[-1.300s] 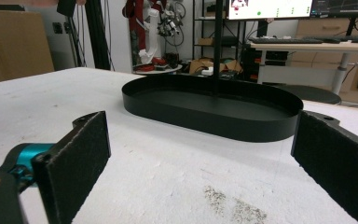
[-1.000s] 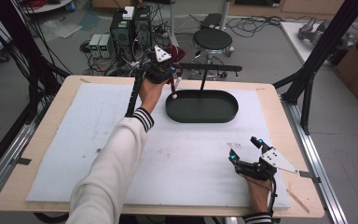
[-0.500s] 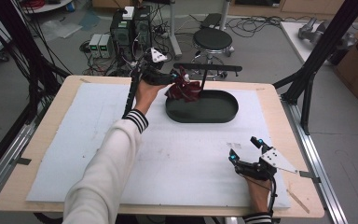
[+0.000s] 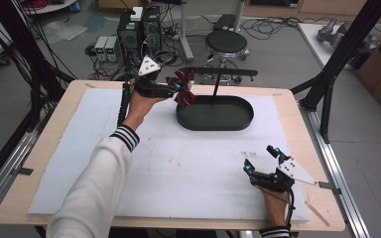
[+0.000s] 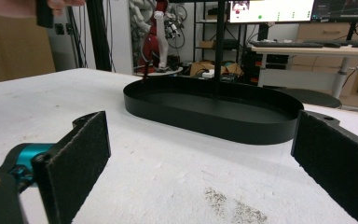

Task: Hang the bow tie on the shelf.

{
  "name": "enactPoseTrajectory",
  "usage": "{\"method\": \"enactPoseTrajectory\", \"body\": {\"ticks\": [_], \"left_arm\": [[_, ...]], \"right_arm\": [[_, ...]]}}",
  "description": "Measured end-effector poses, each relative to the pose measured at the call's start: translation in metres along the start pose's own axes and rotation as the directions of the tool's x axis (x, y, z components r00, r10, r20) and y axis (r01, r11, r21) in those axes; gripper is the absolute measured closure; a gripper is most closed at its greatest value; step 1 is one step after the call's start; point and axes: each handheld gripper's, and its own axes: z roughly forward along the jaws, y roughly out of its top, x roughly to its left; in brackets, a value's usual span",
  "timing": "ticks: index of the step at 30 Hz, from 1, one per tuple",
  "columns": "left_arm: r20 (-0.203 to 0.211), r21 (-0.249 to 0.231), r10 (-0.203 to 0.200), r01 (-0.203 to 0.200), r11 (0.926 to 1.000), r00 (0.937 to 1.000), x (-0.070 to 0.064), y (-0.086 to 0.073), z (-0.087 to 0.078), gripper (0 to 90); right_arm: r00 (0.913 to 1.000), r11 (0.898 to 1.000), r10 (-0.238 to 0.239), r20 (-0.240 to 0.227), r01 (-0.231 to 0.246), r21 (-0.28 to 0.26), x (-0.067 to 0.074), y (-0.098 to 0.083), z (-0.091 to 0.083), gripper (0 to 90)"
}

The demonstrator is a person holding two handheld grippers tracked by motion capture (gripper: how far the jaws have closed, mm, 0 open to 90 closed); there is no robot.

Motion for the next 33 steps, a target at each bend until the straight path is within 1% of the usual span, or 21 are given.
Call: {"method": "enactPoseTrajectory", "body": {"ticks": [2,5,7,10,13,14,15,17,19,21,23,25,28,30,31,33], "left_arm": [[0.014,-0.019,0.006,-0.006,0.9998,0.9999,0.0,-0.004,-0.012,8.5],[0.029,-0.047,0.002,0.0,0.9989,0.9996,0.0,-0.014,-0.033,8.5],[0.023,-0.065,-0.006,0.008,0.9979,0.9997,-0.001,-0.022,-0.049,8.5],[0.018,-0.084,-0.002,0.003,0.9964,0.9998,-0.002,-0.034,-0.074,8.5],[0.017,-0.109,-0.006,0.008,0.994,0.9998,-0.003,-0.046,-0.1,8.5],[0.017,-0.11,-0.002,0.004,0.994,0.9998,-0.003,-0.049,-0.106,8.5],[0.016,-0.115,0.002,0.0,0.9934,0.9999,-0.004,-0.054,-0.116,8.5],[0.019,-0.116,0.0,0.003,0.9932,0.9998,-0.004,-0.062,-0.131,8.5],[0.024,-0.113,-0.002,0.005,0.9936,0.9997,-0.005,-0.072,-0.146,8.5],[0.025,-0.11,0.003,0.0,0.994,0.9997,-0.006,-0.085,-0.161,8.5],[0.016,-0.105,0.001,0.001,0.9944,0.9999,-0.007,-0.101,-0.175,8.5],[0.006,-0.11,-0.005,0.006,0.9939,1.0,-0.008,-0.117,-0.187,8.5],[-0.016,-0.123,-0.024,0.022,0.9922,0.9996,-0.01,-0.138,-0.202,8.5],[-0.016,-0.134,-0.036,0.034,0.9904,0.9992,-0.012,-0.149,-0.209,8.5],[-0.022,-0.132,-0.036,0.032,0.9907,0.9991,-0.013,-0.153,-0.211,8.5],[-0.03,-0.144,-0.046,0.041,0.9887,0.9985,-0.015,-0.161,-0.216,8.5]], "right_arm": [[1.0,1.0,0.002,0.001,-0.002,-0.001,0.0,0.0,0.0,3.5],[1.0,1.0,0.001,0.0,-0.001,0.003,0.0,0.0,0.0,3.6],[1.0,1.0,0.004,0.001,-0.004,0.001,0.0,0.0,0.0,3.6],[1.0,1.0,0.001,0.003,-0.001,0.003,-0.001,0.0,0.001,3.5],[1.0,1.0,0.001,0.005,-0.001,0.007,0.0,0.0,0.0,3.5],[1.0,1.0,0.001,0.006,-0.001,0.007,0.0,0.0,0.0,3.6],[1.0,1.0,0.001,0.007,-0.001,0.007,0.0,0.0,0.0,3.5],[1.0,1.0,0.003,0.009,-0.003,0.008,0.001,0.0,0.0,3.5],[0.9999,1.0,-0.006,0.009,0.006,0.004,0.0,0.0,0.001,3.5],[0.9999,1.0,-0.009,0.01,0.009,0.004,0.001,0.0,0.001,3.5],[0.9999,1.0,-0.008,0.011,0.008,0.004,0.001,0.0,0.0,3.6],[0.9999,1.0,-0.006,0.012,0.006,0.004,0.0,0.0,0.0,3.6],[0.9999,1.0,-0.004,0.013,0.004,0.004,0.001,0.0,0.001,3.5],[0.9999,1.0,-0.006,0.014,0.006,0.005,0.001,0.0,0.001,3.5],[0.9999,1.0,-0.007,0.016,0.007,0.005,0.001,0.0,0.001,3.5],[0.9999,1.0,-0.001,0.016,0.001,0.006,0.001,0.0,0.0,3.6]]}}
